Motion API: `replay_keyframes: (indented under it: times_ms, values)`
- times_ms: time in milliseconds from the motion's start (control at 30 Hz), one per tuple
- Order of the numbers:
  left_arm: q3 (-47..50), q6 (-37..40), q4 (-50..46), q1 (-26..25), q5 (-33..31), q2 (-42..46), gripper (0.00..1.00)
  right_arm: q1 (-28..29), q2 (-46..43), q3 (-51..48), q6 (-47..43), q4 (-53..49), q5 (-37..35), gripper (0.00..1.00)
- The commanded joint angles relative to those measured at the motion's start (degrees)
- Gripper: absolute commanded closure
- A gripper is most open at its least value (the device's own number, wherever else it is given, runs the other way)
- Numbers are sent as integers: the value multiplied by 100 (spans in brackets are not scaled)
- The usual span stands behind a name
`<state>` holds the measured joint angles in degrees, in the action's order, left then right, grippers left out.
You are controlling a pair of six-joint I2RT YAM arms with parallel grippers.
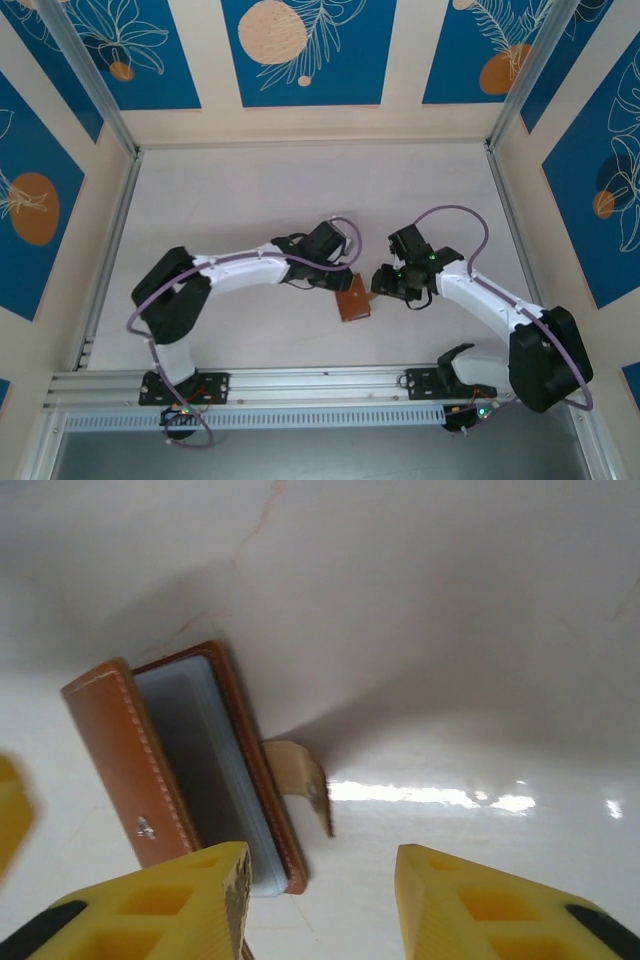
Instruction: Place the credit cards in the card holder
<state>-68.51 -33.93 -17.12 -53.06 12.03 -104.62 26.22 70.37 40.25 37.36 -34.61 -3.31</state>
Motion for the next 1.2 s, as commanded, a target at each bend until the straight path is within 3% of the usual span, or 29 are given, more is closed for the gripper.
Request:
replay_keyframes:
  times_ms: [0,367,900,933,1167]
  values:
    - [-220,144,-218,-31,-22,-304,83,-95,170,-44,-168,365,566,62]
    - [125,138,-64,-117,-78,-699,84,-349,476,-144,-220,461,706,70]
    - [305,98,58,-157,-96,-643,84,-383,566,-118,-262,490,848,95]
    - [319,93,68,-157,-96,-640,84,-362,581,-104,-294,490,873,100]
    - [382,48,165,-159,-69,-670,84,108,635,103,-364,590,967,100]
